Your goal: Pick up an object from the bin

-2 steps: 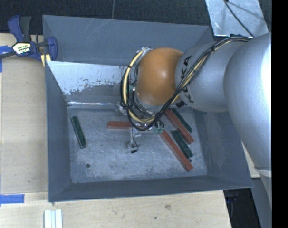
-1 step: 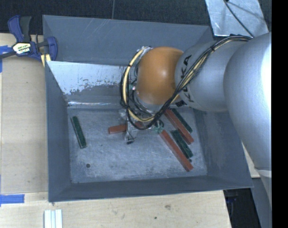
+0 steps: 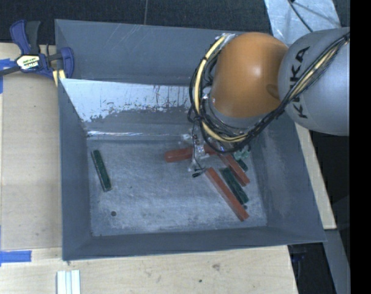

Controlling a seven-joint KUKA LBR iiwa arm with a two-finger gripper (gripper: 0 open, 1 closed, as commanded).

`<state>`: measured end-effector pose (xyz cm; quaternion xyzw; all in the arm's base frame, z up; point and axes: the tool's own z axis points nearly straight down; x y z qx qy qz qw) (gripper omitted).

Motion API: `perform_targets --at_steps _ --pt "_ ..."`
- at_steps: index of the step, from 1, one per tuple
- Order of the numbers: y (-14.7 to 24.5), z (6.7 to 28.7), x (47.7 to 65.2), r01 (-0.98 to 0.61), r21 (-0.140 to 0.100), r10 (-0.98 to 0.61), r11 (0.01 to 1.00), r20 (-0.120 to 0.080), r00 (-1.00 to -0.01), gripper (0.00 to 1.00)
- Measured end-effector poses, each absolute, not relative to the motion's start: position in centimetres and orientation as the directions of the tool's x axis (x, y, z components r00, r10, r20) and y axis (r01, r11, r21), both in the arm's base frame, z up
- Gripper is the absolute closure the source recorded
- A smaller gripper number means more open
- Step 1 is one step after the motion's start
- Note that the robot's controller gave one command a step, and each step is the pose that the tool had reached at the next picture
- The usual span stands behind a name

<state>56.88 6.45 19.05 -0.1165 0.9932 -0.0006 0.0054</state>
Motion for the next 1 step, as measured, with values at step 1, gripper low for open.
perform_targets --at_steps 1 --pt "6.54 28.4 57.84 -0.201 -0.002 -0.201 0.98 -0.013 -0.979 1.0"
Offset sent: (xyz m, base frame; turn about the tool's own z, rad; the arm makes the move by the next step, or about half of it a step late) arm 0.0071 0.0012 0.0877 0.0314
